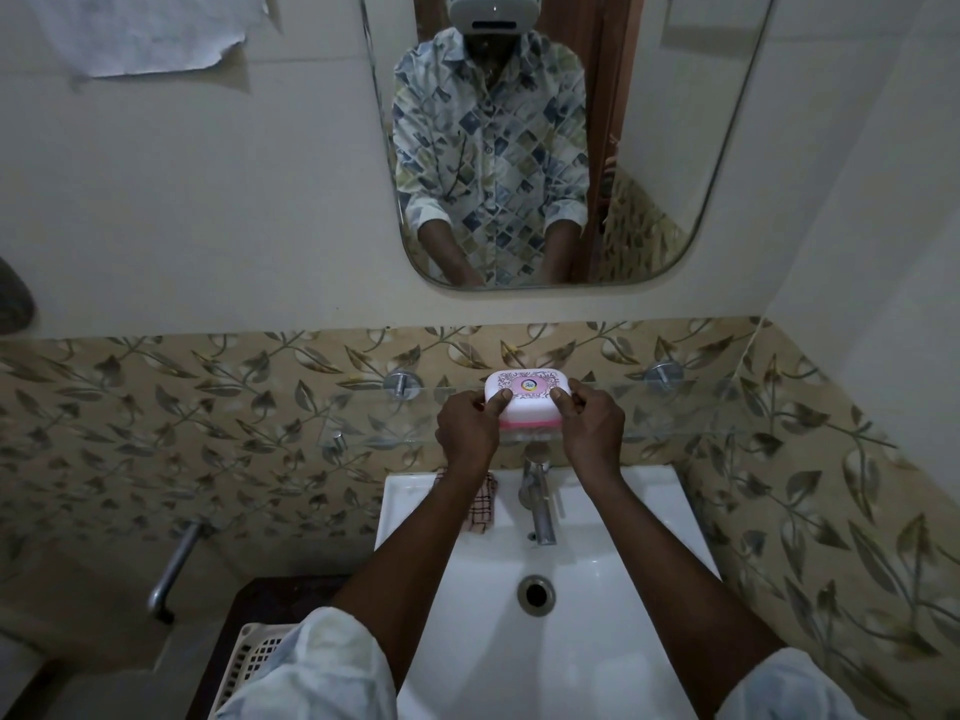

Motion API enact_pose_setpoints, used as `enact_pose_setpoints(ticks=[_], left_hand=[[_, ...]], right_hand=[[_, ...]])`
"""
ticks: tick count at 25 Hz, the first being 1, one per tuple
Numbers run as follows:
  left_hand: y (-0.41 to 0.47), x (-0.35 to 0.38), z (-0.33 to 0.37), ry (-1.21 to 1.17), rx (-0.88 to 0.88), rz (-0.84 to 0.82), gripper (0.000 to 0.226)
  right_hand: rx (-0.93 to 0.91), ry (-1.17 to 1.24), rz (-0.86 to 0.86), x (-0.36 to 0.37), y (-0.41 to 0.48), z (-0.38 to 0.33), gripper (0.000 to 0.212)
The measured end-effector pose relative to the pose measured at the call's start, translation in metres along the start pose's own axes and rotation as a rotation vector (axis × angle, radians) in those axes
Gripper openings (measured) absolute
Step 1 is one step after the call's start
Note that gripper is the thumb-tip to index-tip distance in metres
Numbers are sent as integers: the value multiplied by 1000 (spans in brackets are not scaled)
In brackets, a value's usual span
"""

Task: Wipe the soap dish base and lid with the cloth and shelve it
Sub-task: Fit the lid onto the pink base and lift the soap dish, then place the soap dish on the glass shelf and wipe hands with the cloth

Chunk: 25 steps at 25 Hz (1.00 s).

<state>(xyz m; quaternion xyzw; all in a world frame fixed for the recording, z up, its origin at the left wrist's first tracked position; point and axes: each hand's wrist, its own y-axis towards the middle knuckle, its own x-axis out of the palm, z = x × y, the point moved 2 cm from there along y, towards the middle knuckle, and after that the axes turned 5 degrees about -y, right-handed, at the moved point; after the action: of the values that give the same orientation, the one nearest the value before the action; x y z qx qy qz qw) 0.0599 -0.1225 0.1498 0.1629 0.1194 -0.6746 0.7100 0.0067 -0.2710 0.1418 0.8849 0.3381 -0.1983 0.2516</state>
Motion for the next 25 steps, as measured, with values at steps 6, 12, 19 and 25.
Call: enact_pose_setpoints(ticks=[6,12,19,25], left_hand=[[-12,-27,-6,-253,32,193,37],[-52,-58,-86,-365,55,446,30],[-87,-42,-181,-158,-391,210,28],[-115,-53,-230,-111,-477,51,19]], right_hand=[[127,209,102,-15,-5,12,23],[-96,228,81,1,-66,29,16],[-276,-387,-801,112,-111,78,40],[-705,-912,-1011,169,-109,104,34]])
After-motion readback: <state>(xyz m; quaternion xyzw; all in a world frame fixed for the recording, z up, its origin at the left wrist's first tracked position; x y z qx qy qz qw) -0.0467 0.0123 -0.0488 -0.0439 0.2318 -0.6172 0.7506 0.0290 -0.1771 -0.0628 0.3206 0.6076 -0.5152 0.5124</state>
